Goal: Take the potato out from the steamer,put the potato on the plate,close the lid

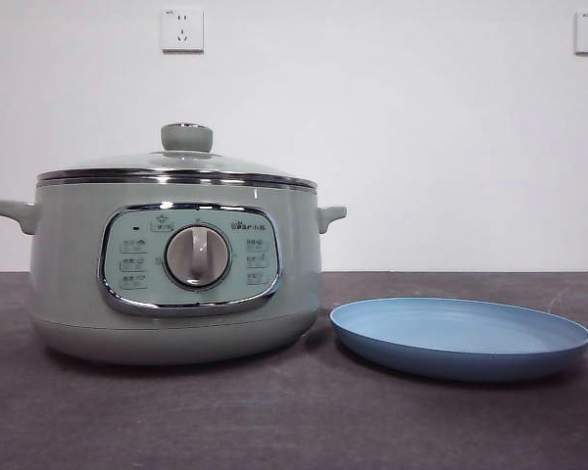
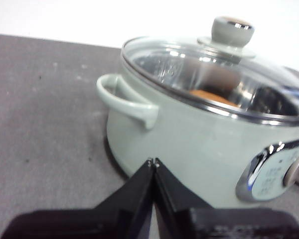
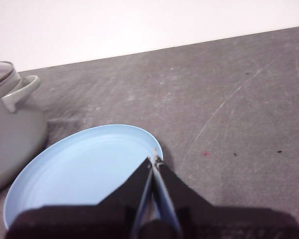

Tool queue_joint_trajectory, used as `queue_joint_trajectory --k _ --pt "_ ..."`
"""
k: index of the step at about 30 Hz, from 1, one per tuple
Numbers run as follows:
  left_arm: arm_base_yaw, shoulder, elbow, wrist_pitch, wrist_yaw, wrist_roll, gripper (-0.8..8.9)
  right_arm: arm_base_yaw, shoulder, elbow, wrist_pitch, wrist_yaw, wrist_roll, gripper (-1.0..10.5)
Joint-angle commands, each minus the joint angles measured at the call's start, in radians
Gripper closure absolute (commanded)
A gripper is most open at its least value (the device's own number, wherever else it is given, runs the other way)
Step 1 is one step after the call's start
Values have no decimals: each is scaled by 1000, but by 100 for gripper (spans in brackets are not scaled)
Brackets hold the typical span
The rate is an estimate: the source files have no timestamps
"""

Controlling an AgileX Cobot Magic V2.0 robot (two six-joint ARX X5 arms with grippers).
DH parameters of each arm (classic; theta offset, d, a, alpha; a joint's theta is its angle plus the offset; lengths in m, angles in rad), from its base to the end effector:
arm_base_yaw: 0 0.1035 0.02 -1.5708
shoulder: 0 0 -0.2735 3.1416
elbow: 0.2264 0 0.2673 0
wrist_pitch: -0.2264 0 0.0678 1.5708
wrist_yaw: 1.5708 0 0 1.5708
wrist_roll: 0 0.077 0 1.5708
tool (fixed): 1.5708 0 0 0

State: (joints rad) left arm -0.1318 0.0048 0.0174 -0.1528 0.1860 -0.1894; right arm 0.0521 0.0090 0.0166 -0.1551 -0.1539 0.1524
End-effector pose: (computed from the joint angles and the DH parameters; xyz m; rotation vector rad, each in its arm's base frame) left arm 0.1451 -0.0336 0.1480 -0.1913 0.1704 -0.3030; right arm 0.1480 0.0195 0.1468 0.1591 0.1630 0.1940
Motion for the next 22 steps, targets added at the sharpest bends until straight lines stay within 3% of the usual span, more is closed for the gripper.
queue_joint_trajectory --k 1,5,9,13,19,22 --pt "3 -3 -14 29 2 -56 817 1 0 -11 23 2 78 946" --pt "3 -3 -13 75 4 -141 818 1 0 -11 24 1 190 946" --pt "3 -3 18 84 10 -334 819 1 0 5 64 -23 372 949" --pt "3 -2 89 97 72 -380 819 1 6 71 130 -56 482 957" --pt "3 51 310 11 85 -400 819 1 95 285 127 -56 481 957" --pt "3 134 446 -53 92 -345 819 1 188 423 109 -58 444 957"
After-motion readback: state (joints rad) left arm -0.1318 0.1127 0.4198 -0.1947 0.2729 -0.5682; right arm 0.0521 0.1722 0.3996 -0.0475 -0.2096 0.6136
